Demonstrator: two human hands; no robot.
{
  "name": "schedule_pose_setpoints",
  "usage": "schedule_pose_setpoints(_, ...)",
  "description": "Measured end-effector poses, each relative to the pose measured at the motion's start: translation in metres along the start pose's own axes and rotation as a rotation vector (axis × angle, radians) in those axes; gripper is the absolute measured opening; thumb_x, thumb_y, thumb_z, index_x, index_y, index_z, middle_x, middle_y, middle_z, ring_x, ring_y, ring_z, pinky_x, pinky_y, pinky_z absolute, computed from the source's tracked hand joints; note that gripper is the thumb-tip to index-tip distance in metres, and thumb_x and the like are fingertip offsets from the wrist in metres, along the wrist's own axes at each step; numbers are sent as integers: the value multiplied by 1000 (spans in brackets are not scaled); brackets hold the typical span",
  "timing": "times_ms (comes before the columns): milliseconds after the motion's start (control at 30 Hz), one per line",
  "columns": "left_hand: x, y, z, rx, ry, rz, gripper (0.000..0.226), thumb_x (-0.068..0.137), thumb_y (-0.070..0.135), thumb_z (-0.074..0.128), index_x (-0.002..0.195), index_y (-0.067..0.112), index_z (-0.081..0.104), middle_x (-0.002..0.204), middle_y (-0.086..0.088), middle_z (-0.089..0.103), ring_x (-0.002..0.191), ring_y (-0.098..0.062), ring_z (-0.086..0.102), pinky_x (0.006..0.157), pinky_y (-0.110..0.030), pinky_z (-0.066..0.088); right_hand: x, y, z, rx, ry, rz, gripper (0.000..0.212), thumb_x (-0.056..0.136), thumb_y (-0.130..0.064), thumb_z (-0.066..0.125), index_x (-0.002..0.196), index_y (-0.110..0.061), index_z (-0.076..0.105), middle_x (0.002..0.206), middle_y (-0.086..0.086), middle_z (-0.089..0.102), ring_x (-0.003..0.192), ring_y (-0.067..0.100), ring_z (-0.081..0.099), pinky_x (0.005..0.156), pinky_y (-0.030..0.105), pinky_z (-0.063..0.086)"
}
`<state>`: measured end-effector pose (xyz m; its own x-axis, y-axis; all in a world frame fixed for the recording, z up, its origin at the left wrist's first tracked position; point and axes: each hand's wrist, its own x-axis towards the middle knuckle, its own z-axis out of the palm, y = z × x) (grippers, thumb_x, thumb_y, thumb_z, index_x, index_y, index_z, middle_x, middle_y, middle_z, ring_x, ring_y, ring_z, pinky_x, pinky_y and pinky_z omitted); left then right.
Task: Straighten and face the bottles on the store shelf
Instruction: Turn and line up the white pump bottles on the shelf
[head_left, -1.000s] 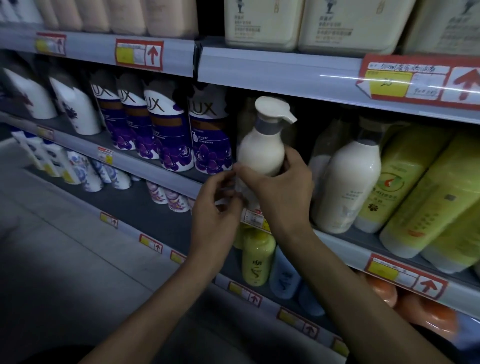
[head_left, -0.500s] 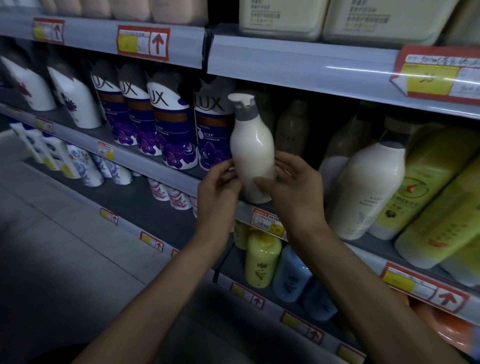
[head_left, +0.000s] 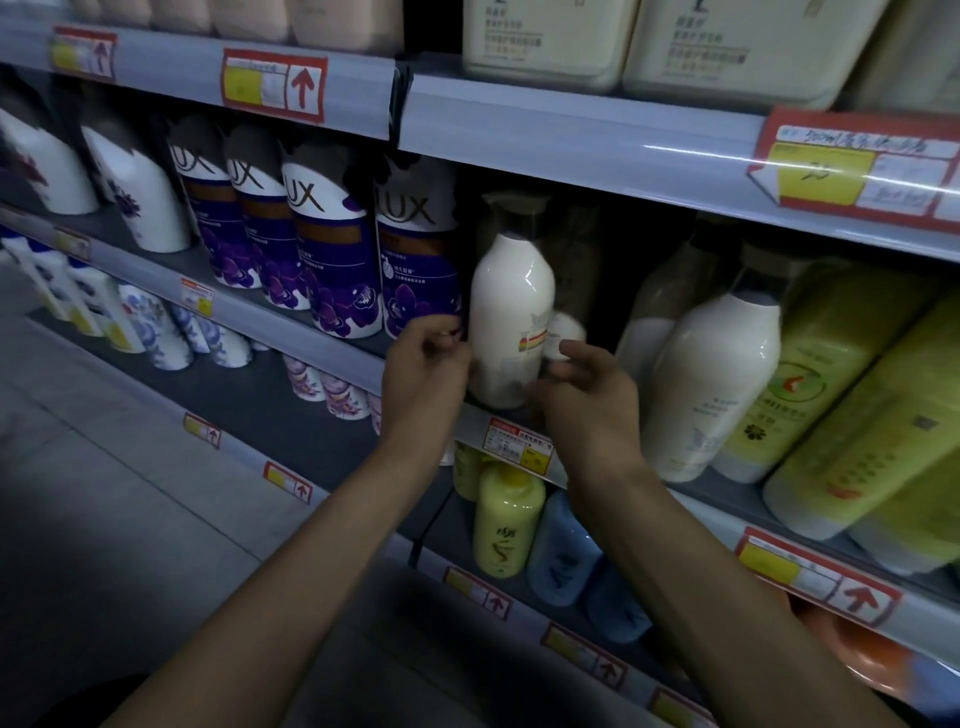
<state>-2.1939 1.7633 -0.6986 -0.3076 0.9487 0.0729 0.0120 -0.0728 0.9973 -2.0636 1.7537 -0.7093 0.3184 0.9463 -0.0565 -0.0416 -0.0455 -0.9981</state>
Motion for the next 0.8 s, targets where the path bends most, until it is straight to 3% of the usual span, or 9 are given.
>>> schedule_pose_setpoints(133, -22, -3, -4, 65, -75, -44, 36, 94, 3, 62, 124, 22, 66, 106, 1, 68, 95, -8, 65, 88, -31, 56, -4, 8, 9, -113, -81, -24, 46, 79, -7, 65, 119, -28, 70, 114, -6, 76, 109, 20, 72, 98, 50, 59)
schedule_pose_setpoints(300, -23, -3, -8, 43, -112, -58, 43, 94, 4, 62, 132, 24, 65, 111, 3, 71, 101, -5, 66, 92, -28, 54, -6, 17, 13, -169, -54, -60, 54, 70, -15, 64, 123, -28, 71, 100, -8, 80, 98, 15, 76, 90, 47, 62)
schedule_pose_setpoints(433, -11, -4, -10, 49, -70, -84, 32, 95, 5, 62, 120, 24, 70, 110, 6, 75, 106, -10, 68, 93, -31, 53, -8, 16, 16, -147, -41, 0, 48, 68, -15, 67, 116, -23, 67, 98, 2, 76, 96, 21, 74, 90, 52, 61)
schedule_pose_setpoints(533, -9, -6, -8, 101, 39, -68, 22, 95, 9, 63, 110, 26, 65, 97, 7, 70, 94, -12, 65, 83, -27, 52, 0, 16, 18, -174, -50, -35, 44, 75, -6, 75, 107, -35, 67, 105, -4, 77, 101, 17, 74, 93, 50, 61)
schedule_pose_setpoints(700, -20, -9, -6, 59, -26, -58, 30, 94, 9, 64, 115, 28, 73, 99, 11, 76, 94, -1, 68, 80, -20, 50, 4, 20, 24, -180, -142, -75, 61, 66, -5, 62, 123, -24, 70, 112, -5, 78, 108, 17, 73, 98, 47, 59)
schedule_pose_setpoints(800, -9, -2, -9, 81, -89, -107, 28, 90, 16, 66, 113, 29, 76, 106, 8, 78, 104, -9, 68, 93, -31, 53, -6, 17, 22, -167, -72, -21, 43, 77, -8, 62, 117, -21, 70, 99, -3, 77, 99, 16, 72, 92, 40, 59)
